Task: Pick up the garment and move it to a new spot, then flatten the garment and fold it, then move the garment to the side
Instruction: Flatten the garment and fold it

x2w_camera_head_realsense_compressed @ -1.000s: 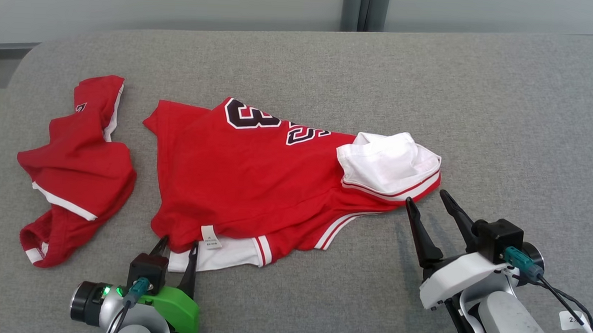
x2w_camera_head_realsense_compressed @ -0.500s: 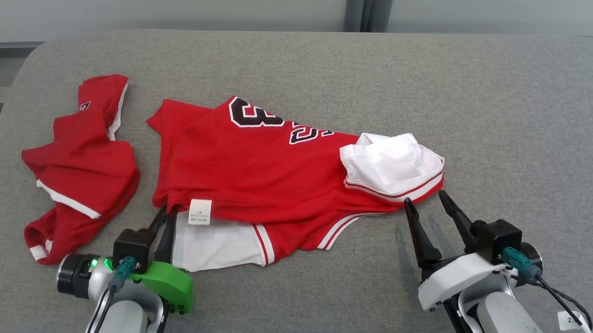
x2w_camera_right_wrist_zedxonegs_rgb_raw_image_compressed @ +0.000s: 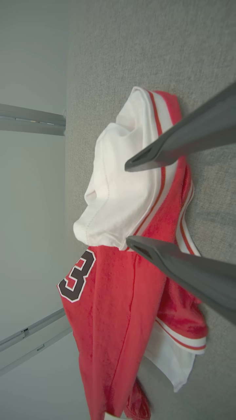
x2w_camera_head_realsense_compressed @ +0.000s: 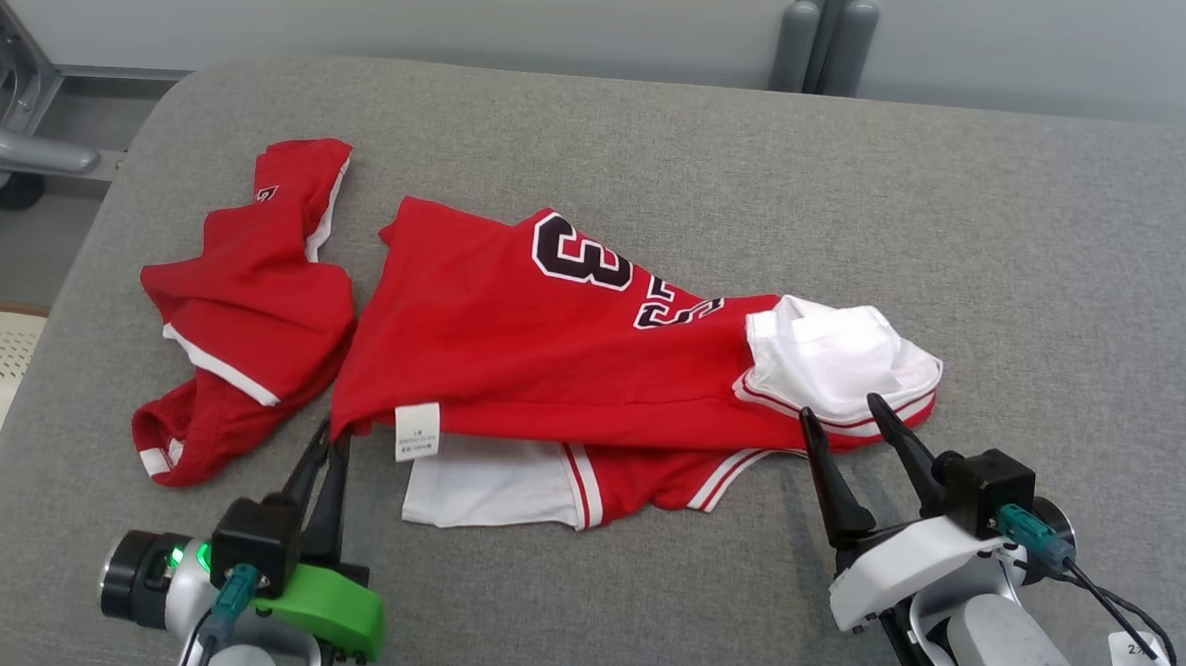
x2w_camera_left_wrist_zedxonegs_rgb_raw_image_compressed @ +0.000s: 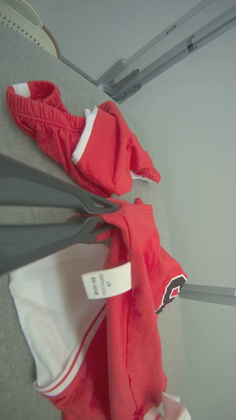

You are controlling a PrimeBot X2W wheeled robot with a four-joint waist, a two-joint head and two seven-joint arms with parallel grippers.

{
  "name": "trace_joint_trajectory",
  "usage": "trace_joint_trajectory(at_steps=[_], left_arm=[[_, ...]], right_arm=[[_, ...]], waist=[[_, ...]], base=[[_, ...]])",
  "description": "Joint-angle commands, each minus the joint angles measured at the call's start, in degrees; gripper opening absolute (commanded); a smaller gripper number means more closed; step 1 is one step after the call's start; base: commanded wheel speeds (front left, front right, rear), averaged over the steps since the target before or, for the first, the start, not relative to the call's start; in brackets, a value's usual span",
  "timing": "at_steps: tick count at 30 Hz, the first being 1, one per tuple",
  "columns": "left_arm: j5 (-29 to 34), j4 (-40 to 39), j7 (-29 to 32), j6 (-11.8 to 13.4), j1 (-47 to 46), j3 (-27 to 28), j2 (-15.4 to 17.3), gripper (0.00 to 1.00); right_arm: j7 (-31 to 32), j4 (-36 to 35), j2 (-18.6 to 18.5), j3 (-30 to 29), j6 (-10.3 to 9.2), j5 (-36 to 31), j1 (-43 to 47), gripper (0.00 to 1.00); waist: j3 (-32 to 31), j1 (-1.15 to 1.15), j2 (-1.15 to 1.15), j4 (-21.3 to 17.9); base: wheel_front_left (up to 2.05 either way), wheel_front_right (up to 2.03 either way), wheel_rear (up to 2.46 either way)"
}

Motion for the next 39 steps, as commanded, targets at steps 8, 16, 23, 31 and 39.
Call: trace_joint_trajectory(at_steps=[8, 16, 23, 31, 39], left_arm=[[-0.6, 3.4, 0.0, -0.2, 1.8, -0.8, -1.3, 0.0], [-1.2, 11.2, 0.0, 0.6, 1.3, -1.4, -2.5, 1.0], [-1.6, 11.9, 0.0, 0.5, 0.5, -3.2, -3.0, 1.0], [-2.1, 10.2, 0.0, 0.6, -0.4, -4.4, -3.2, 1.0], [-2.7, 8.8, 0.0, 0.7, -0.3, -4.6, -3.3, 1.0]], right_arm=[[-0.1, 0.0, -1.7, 0.4, -0.07, -1.5, -2.3, 1.0], [-0.1, 4.3, -2.8, 0.1, -0.08, -0.6, -7.4, 1.0], [-0.1, 11.6, -4.4, -5.6, -0.07, 0.2, -10.7, 1.0], [-0.1, 17.9, -5.2, -3.2, -0.07, 3.8, -14.0, 1.0], [-0.1, 16.0, -9.7, 1.2, -0.08, 4.1, -17.9, 0.0]], waist=[[1.2, 0.0, 0.0, 1.4], [1.7, 0.0, 0.0, 2.1], [2.8, 0.0, 0.0, 3.8], [4.4, 0.0, 0.0, 5.1], [4.6, 0.0, 0.0, 5.0]], base=[[0.0, 0.0, 0.0], [0.0, 0.0, 0.0], [0.0, 0.0, 0.0], [0.0, 0.0, 0.0], [0.0, 0.0, 0.0]])
